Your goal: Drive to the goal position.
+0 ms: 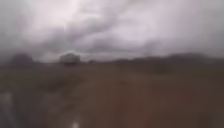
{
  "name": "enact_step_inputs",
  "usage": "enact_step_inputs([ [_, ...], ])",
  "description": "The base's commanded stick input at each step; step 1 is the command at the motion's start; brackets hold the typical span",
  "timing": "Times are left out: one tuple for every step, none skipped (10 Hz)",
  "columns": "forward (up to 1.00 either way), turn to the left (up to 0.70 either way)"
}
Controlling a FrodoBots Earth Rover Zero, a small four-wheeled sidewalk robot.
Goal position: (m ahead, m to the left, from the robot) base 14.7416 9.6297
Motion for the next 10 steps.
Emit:
enact_step_inputs([
  [0.70,0.00],
  [0.70,0.00],
  [0.70,0.00],
  [0.70,0.00],
  [0.70,0.00],
  [0.70,0.00],
  [0.70,0.00],
  [0.70,0.03],
  [0.70,0.25],
  [0.70,0.27],
])
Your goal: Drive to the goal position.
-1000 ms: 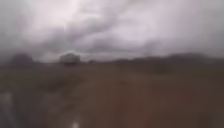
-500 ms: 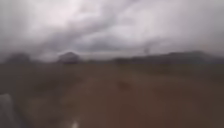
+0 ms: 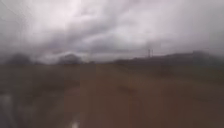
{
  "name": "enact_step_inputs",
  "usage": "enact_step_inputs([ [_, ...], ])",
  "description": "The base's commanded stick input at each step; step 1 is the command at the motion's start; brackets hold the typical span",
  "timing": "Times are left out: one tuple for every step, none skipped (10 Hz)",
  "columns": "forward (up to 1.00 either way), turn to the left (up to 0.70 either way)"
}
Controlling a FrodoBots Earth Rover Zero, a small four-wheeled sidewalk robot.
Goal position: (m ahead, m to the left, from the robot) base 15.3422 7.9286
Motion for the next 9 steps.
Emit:
enact_step_inputs([
  [0.70,0.22],
  [0.70,0.02],
  [0.70,0.00],
  [0.70,0.00],
  [0.70,0.00],
  [0.70,0.00],
  [0.70,0.00],
  [0.70,0.00],
  [0.70,0.00],
])
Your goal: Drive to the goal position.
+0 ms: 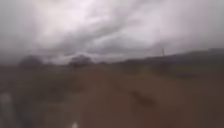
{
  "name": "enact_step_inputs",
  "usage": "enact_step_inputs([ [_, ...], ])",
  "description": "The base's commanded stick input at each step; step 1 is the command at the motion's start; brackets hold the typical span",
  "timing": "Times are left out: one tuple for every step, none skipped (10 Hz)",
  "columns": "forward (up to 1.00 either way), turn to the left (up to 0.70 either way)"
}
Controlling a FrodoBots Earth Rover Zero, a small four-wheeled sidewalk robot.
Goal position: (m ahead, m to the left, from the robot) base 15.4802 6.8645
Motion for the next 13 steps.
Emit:
enact_step_inputs([
  [0.70,0.00],
  [0.70,0.00],
  [0.70,0.00],
  [0.70,0.00],
  [0.70,0.00],
  [0.70,0.00],
  [0.70,0.00],
  [0.70,0.00],
  [0.70,0.00],
  [0.70,0.00],
  [0.70,0.00],
  [0.70,0.00],
  [0.70,0.00],
])
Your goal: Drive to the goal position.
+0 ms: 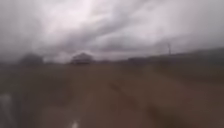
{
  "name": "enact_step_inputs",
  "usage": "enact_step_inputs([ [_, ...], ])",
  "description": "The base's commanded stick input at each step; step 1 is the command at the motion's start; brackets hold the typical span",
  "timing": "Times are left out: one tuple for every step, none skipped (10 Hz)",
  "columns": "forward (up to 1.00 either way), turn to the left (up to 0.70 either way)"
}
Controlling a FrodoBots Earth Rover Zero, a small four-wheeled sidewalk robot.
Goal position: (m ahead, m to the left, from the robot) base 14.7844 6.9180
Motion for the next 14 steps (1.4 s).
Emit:
enact_step_inputs([
  [0.70,0.00],
  [0.70,0.00],
  [0.70,0.00],
  [0.70,0.00],
  [0.70,0.00],
  [0.70,0.00],
  [0.70,0.00],
  [0.70,0.00],
  [0.70,0.00],
  [0.70,0.00],
  [0.70,0.12],
  [0.70,0.27],
  [0.70,0.27],
  [0.70,0.27],
])
